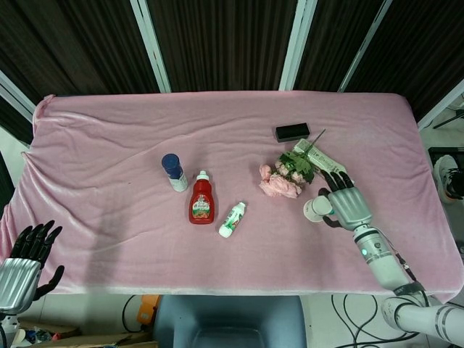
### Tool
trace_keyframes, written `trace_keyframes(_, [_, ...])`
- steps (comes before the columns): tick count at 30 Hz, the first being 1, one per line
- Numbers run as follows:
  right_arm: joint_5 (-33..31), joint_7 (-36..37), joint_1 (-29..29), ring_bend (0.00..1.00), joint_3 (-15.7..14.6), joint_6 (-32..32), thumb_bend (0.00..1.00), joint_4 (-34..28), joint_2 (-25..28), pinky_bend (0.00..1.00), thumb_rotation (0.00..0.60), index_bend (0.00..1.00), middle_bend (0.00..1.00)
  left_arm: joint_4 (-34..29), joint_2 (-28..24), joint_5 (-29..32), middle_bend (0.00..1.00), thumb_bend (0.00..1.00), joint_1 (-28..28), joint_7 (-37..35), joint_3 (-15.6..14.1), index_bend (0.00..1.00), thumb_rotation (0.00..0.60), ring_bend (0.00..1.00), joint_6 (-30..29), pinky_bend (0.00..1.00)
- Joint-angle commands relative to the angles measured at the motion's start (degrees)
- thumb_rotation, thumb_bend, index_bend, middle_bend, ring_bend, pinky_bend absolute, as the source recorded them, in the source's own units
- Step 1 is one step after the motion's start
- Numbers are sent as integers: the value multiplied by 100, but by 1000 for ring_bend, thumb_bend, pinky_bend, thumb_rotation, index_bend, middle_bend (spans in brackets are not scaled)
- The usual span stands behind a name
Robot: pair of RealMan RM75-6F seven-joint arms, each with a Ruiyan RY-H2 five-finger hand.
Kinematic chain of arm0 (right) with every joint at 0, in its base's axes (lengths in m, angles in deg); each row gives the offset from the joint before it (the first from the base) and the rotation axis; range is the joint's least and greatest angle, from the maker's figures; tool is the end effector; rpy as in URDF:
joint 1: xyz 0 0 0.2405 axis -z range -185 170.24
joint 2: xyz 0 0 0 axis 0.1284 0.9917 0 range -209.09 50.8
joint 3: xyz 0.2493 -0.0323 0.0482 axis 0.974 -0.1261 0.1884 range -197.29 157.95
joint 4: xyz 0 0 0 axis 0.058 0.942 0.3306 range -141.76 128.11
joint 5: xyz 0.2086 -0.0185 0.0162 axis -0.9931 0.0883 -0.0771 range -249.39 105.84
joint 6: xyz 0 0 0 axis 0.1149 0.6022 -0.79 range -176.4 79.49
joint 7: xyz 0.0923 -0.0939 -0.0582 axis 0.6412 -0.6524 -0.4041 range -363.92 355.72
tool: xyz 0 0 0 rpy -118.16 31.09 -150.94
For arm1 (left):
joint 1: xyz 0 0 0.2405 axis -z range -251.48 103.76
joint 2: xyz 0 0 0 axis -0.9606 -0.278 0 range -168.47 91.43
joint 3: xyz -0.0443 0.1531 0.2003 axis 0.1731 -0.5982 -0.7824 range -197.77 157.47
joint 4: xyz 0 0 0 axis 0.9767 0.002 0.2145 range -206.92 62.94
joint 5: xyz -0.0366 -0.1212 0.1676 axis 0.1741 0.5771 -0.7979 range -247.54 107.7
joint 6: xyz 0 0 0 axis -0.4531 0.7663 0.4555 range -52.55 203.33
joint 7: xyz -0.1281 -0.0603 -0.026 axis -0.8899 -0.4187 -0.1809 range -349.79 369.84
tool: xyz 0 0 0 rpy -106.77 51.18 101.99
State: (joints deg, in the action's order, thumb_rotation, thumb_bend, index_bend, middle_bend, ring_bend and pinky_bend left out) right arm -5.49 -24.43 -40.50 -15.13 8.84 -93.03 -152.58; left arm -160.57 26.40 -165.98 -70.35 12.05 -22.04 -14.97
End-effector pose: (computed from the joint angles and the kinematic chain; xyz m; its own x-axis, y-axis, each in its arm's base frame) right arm -0.2526 -0.3237 0.0699 0.6255 -0.2366 0.7435 -0.7795 -0.2306 0.5824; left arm -0.3046 0.1551 0.1509 0.4772 -0.0062 0.8788 0.8669 -0.1607 -0.4719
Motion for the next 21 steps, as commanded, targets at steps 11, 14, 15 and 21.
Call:
trace_keyframes(11, [-201,396,-43,0,-73,-696,419,1159,-459,0,600,397,44,-26,9,89,0,398,41,35,40,0,600,2,95,56])
trace_keyframes(14, [-216,438,-13,0,-53,-684,419,1062,-403,0,600,143,14,-26,10,85,0,397,42,34,40,0,600,2,91,56])
trace_keyframes(15, [-212,445,8,0,-52,-655,415,1016,-365,0,600,67,4,-27,10,81,0,397,43,33,38,0,600,2,92,56])
trace_keyframes(21, [192,661,504,0,-140,204,365,170,279,0,600,0,0,-31,-9,58,0,397,40,-17,27,0,600,2,76,56])
